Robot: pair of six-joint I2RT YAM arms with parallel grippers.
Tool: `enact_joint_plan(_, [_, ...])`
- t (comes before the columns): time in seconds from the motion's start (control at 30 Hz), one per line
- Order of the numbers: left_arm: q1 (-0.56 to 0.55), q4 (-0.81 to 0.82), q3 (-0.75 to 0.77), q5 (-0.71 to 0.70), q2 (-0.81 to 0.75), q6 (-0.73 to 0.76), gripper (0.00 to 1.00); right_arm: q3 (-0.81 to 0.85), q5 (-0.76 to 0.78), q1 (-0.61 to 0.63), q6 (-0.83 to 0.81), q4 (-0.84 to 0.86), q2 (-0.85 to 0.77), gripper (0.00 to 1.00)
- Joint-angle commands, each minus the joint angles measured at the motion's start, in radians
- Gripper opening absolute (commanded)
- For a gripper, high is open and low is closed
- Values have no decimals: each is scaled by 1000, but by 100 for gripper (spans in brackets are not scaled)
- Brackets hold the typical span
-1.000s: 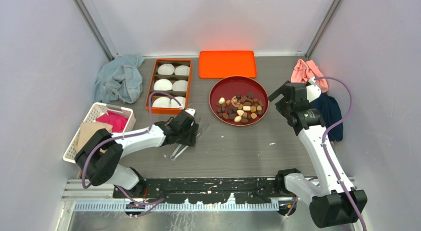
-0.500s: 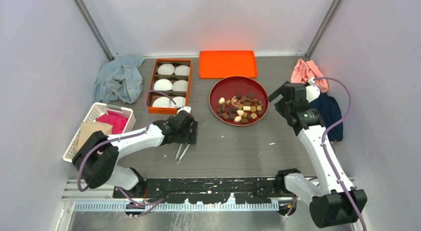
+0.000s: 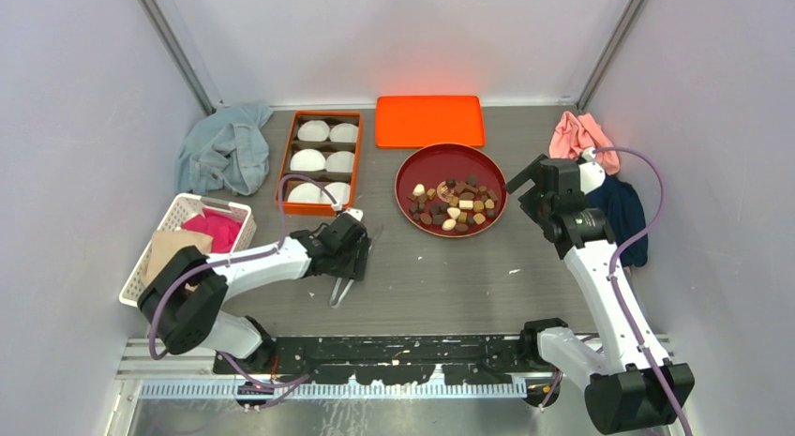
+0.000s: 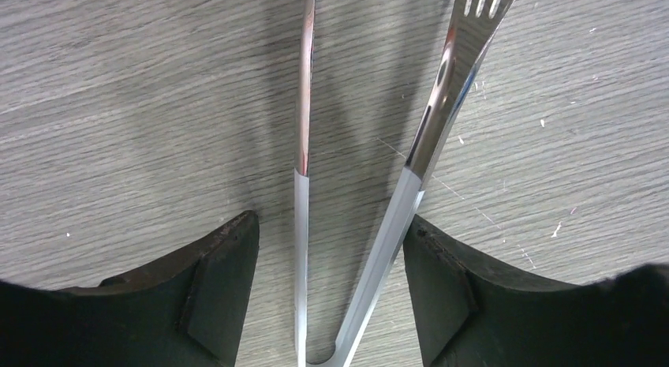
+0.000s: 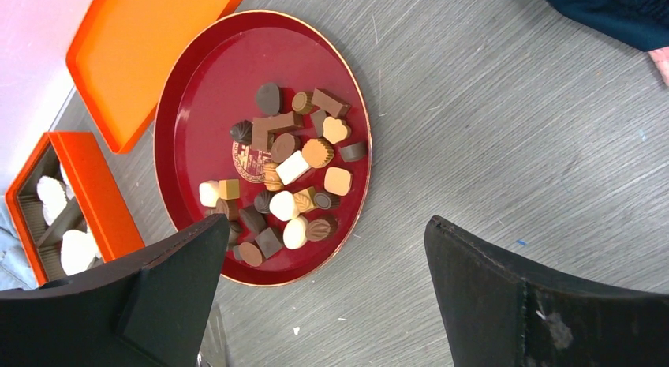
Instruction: Pack the chocolate
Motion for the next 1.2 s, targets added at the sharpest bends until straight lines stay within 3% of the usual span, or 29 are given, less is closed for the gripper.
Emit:
enact_joint_plan(0.0, [-4,53,-43,3,25,-17,67,-10,16,-1,8,19,-42,100])
enact_joint_plan(0.23, [-7,84,8,-23,89,-19,66,-8,9,0,12,12,-50,100])
enact_joint_plan(0.3, [-8,91,13,-15,93,-21,60,-9,12,0,12,9,-55,100])
enact_joint_plan(0.43, [-9,54,25,-13,76,-15,32,-7,17,0,13,3,-60,100])
enact_joint_plan(0.57, [-9,-44,89,-22,-7,28,23,-4,20,-1,12,3,-58,100])
enact_joint_plan(0.9, [-8,-267,399,50,-68,180,21,7,10,0,8,13,-46,100])
enact_joint_plan(1.03, [-9,-306,534,99,5,234,23,9,7,-1,6,15,-49,100])
enact_joint_plan(1.17, [-9,-383,684,121,134,288,33,13,3,0,6,14,-52,100])
